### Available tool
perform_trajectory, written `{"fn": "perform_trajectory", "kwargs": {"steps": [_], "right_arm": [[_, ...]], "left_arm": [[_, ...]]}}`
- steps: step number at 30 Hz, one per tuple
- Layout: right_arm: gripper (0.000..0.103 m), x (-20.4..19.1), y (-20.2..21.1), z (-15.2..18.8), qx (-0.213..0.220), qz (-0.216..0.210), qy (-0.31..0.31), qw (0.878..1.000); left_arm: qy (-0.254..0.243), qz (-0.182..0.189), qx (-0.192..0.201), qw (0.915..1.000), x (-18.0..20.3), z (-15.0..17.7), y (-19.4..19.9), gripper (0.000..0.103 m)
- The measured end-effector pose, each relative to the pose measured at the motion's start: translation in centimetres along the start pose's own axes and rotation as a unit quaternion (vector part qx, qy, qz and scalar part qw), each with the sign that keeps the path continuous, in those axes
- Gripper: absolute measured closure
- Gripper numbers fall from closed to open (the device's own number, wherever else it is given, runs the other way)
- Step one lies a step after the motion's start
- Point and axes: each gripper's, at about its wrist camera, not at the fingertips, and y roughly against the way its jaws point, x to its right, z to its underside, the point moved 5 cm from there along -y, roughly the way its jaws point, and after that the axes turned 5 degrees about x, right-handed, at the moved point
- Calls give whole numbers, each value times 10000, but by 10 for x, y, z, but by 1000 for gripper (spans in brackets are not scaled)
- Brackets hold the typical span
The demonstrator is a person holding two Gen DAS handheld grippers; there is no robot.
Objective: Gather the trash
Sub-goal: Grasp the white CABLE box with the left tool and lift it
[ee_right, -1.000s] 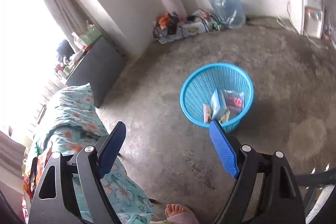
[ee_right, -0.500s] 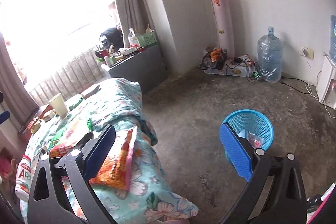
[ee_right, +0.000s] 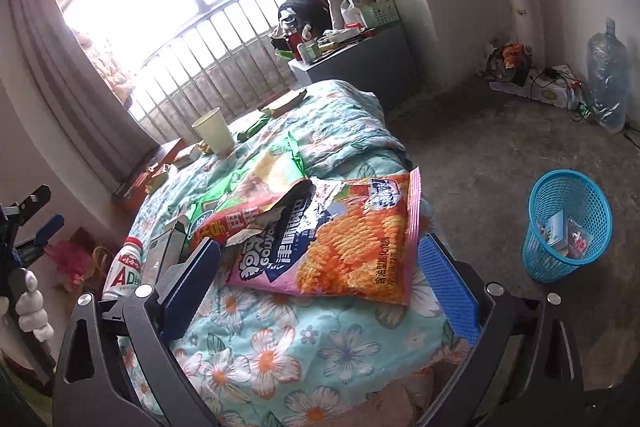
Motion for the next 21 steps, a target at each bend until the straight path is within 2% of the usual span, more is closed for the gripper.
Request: {"fn": "perform_trajectory", "kwargs": {"steps": [5,14,18,21], "right_arm": [[7,-18,-12,9,-271,-221,32,9994],[7,-56,-28,21,-682,-653,168,9954],[7,-76,-34,25,-798,-800,326,9931],[7,-86,-37,30,-860,-863,400,9917]], "left_arm": [[285,-345,-145,9989,-39,13,9,13],[680,-893,-167,9935,-96,23,24,13],[847,-881,-283,9921,-109,34,26,13],[829,-540,-451,9941,-101,41,22,13]]}}
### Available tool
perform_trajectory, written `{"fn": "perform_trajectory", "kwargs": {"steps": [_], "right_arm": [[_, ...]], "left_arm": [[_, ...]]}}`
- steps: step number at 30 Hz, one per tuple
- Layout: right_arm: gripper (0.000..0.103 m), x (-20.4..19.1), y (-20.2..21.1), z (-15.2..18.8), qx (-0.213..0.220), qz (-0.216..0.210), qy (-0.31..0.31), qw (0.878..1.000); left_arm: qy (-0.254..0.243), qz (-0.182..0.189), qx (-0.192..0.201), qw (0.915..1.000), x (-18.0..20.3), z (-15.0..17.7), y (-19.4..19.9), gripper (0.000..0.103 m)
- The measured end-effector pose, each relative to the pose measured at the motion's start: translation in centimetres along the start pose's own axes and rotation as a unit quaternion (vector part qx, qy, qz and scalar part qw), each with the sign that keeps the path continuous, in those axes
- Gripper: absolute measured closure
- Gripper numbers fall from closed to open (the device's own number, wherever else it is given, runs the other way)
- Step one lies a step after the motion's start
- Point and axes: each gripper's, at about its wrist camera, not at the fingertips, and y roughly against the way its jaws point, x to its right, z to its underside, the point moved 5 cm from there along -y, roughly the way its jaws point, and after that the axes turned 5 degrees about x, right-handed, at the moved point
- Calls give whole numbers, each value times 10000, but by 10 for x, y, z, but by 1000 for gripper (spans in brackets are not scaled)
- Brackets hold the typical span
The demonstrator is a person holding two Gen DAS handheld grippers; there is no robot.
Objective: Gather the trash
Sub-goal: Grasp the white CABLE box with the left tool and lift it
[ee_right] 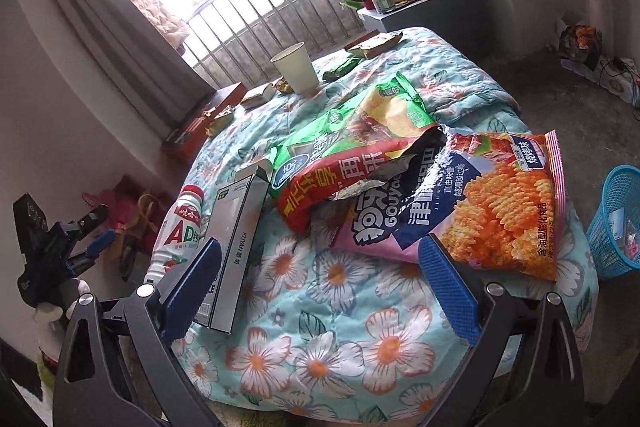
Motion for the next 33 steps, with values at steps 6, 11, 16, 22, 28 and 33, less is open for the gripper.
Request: {"fn": "perform_trajectory", "kwargs": {"steps": [6,11,16,22,28,33], "right_arm": [[7,-10,-12,9,-201,-56,42,9998],[7,-11,-10,11,-217,-67,93,9997],[7,-2,-5,11,-174,-65,5,9998],[7,9,-6,12,-212,-129,-117,9996],[7,14,-5,11,-191,-191,-158,9995],[7,20,-3,10,-147,-180,-237,9994]], "left_arm": [[-586,646,-1053,9906,49,37,-45,13],[-1033,214,-1703,9797,66,61,-95,13],[-937,-19,-1809,9790,70,64,-118,13],[-1146,-485,-1776,9762,74,68,-134,13],[-1491,-887,-1765,9689,74,72,-145,13],[-1515,-936,-1914,9652,74,78,-153,13]]}}
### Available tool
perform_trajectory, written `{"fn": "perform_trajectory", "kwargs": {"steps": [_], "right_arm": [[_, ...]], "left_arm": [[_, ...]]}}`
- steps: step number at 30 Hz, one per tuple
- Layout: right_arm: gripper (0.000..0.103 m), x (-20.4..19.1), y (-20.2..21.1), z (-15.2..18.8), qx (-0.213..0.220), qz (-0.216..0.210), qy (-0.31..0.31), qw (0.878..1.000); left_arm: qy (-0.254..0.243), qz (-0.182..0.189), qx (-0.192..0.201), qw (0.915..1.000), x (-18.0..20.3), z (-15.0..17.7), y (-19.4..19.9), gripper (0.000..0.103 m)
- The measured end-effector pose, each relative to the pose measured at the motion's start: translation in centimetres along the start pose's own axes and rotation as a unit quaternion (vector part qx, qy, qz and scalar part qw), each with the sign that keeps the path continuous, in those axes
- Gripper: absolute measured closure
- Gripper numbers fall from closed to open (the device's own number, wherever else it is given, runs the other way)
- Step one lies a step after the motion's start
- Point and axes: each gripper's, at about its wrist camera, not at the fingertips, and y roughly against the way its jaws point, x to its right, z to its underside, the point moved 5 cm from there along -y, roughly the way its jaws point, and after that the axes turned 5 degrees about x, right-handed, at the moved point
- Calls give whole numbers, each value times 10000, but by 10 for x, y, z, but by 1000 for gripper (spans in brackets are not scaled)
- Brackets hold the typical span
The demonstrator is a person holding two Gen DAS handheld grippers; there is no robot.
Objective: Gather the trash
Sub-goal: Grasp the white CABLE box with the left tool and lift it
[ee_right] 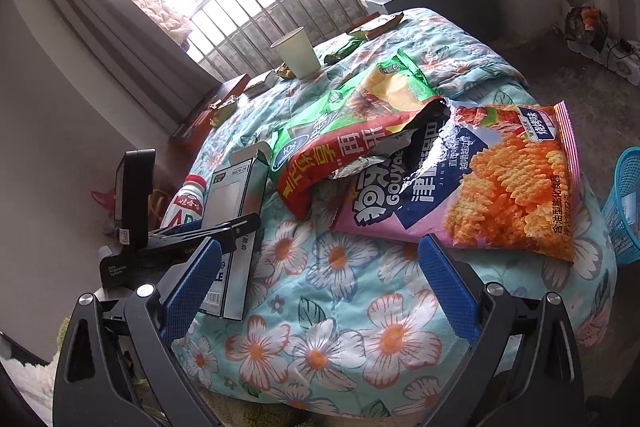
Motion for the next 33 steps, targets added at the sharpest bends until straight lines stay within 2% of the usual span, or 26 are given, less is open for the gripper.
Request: {"fn": "perform_trajectory", "kwargs": {"steps": [5,7,12,17,22,25,28,33], "right_arm": [[7,1,5,-1,65,51,-34,10000],[7,1,10,-1,132,50,-37,9999],[7,1,22,-1,272,39,-82,9996],[7,-1,30,-4,379,19,-106,9992],[7,-9,32,-10,467,-96,-147,9988],[7,-20,21,-18,376,-330,-209,9985],[7,-46,-4,-25,86,-816,-219,9964],[7,-117,-74,-12,-910,-1586,-33,9831]], "left_arm": [[-30,39,80,10000,3,3,1,14],[-52,24,90,9999,3,5,4,21],[-41,241,153,9996,1,11,19,22],[85,704,550,9960,0,14,63,22],[569,1205,1037,9857,-30,10,122,22],[892,1090,1441,9795,-65,8,160,22],[1204,847,1809,9724,-105,13,193,22],[1790,332,2073,9612,-169,32,216,22]]}}
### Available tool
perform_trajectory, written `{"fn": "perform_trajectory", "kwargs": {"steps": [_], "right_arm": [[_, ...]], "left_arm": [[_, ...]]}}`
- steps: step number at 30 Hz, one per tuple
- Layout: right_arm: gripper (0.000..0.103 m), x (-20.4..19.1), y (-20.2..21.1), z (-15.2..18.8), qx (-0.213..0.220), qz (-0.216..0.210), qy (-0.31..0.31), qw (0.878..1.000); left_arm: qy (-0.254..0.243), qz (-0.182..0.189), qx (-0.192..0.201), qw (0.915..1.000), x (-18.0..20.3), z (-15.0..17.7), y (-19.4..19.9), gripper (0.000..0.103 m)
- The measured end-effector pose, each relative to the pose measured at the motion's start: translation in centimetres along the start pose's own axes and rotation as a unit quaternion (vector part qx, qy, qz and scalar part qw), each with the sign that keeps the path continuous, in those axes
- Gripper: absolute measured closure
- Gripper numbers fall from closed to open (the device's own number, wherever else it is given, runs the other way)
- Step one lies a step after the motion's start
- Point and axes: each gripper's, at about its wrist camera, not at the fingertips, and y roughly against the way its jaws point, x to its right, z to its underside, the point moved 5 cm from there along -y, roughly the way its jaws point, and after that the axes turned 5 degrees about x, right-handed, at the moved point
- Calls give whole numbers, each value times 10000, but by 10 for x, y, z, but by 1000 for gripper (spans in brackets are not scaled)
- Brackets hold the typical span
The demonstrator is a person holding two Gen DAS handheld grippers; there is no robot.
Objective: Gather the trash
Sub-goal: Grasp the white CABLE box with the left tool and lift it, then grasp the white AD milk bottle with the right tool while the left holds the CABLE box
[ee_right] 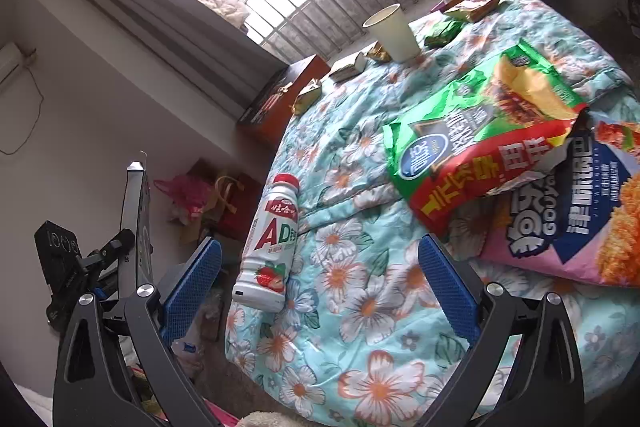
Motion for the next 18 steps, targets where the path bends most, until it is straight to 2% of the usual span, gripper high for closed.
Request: {"fn": "perform_trajectory", "kwargs": {"steps": [3,8,10,11,14,15,16,18], "right_arm": [[7,-27,-59,10,-627,-289,13,9976],[8,-51,-141,27,-1410,14,159,9899],[15,-52,-163,35,-1655,132,171,9860],[16,-51,-172,39,-1744,204,159,9843],[30,-42,-188,51,-1958,258,-39,9803],[31,-41,-188,51,-1898,164,-102,9816],[37,-42,-186,51,-1910,46,-151,9815],[37,-37,-178,50,-1921,-86,-273,9810]], "left_arm": [[268,-299,-14,9992,-32,2,3,22],[511,-610,-123,9968,-65,12,2,22],[575,-640,-191,9961,-73,17,0,22],[599,-649,-229,9958,-75,19,-3,22],[643,-632,-334,9954,-80,24,-11,22],[657,-611,-373,9953,-79,27,-13,22],[673,-581,-418,9952,-79,28,-17,22],[675,-504,-514,9951,-77,30,-26,22]]}}
